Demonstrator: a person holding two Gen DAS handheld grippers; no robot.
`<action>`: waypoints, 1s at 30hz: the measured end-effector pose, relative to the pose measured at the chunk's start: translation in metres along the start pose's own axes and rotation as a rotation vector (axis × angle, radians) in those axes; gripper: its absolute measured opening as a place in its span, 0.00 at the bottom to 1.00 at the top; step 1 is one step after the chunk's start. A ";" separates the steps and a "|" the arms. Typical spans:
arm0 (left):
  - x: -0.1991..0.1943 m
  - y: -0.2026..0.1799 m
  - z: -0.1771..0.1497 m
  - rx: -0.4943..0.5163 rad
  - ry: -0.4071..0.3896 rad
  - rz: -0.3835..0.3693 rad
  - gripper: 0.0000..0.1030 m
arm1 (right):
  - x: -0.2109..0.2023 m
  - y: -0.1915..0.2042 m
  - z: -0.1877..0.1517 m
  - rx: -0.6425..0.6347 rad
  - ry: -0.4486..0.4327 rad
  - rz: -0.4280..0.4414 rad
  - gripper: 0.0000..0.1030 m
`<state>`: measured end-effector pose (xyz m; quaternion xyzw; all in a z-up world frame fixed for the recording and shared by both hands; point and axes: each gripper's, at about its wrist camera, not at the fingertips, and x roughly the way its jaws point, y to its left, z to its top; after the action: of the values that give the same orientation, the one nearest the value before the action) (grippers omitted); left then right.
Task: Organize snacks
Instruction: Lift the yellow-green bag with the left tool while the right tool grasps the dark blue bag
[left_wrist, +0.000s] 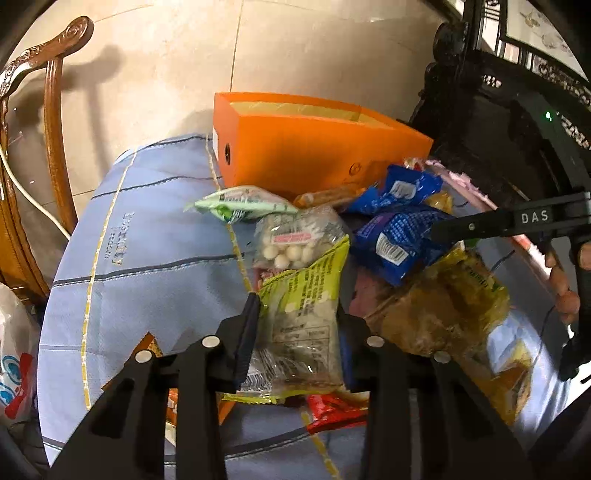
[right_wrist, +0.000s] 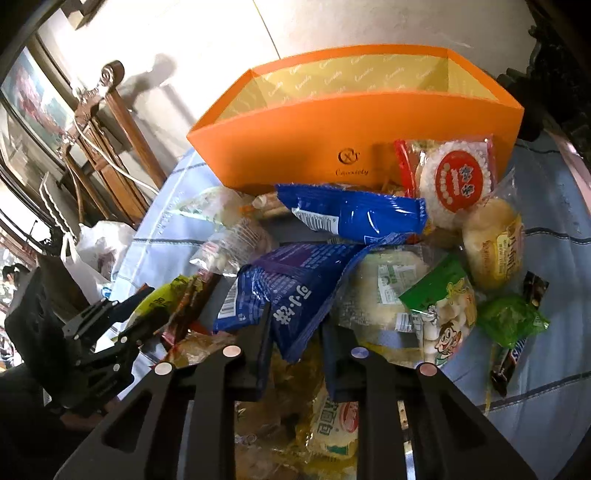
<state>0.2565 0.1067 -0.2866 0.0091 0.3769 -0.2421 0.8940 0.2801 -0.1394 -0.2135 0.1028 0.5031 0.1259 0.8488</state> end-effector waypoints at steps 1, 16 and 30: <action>-0.003 0.000 0.002 -0.006 -0.009 -0.005 0.34 | -0.003 0.000 0.000 -0.001 -0.005 0.003 0.21; -0.017 -0.004 0.021 -0.060 -0.017 0.020 0.34 | -0.057 -0.005 0.000 -0.017 -0.080 0.047 0.19; 0.036 0.018 0.004 0.021 0.115 0.140 0.85 | -0.050 0.012 -0.002 -0.055 -0.058 0.057 0.19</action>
<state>0.2884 0.1059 -0.3117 0.0586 0.4234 -0.1821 0.8855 0.2535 -0.1441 -0.1693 0.0972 0.4714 0.1607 0.8617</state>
